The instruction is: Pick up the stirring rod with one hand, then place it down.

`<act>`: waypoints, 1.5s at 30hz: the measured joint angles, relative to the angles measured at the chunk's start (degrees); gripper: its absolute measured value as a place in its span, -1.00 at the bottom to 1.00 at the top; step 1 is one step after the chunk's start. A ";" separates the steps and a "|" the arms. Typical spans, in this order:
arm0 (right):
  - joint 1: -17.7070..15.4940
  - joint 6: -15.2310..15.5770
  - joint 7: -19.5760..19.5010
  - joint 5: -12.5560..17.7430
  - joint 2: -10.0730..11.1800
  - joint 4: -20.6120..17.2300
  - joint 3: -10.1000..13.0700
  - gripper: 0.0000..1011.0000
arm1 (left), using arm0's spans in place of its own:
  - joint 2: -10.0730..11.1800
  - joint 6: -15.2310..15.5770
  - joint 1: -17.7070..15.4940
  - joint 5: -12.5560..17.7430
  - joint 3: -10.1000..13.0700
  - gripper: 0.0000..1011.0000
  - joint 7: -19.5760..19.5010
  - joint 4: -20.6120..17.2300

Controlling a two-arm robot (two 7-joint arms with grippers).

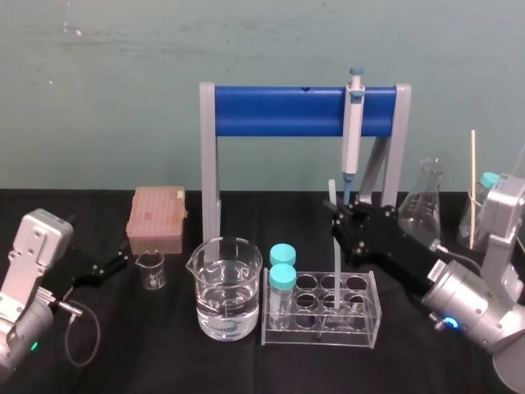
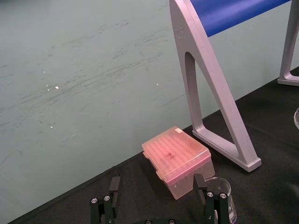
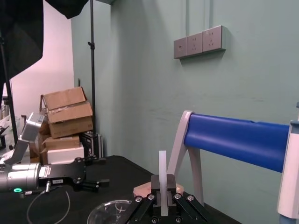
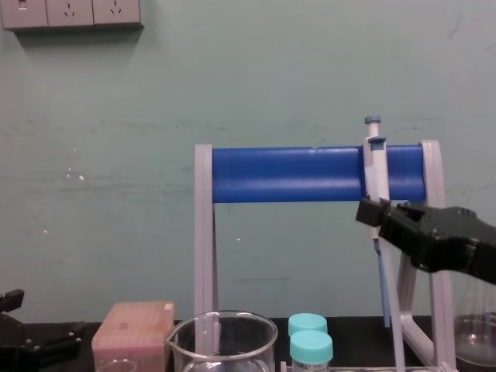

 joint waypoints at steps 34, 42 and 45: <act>3.07 -2.78 1.26 -2.41 -5.23 11.34 -1.37 -0.86 | 0.00 0.00 0.00 0.00 0.00 0.98 0.00 0.00; 3.15 -2.19 0.53 -3.48 -5.53 12.18 -1.58 -0.86 | 0.00 0.00 0.00 0.00 0.00 0.98 0.00 0.00; 3.18 -2.18 0.07 -3.90 -5.63 12.21 -1.57 -0.86 | 0.00 0.00 0.00 0.00 0.00 0.98 0.00 0.00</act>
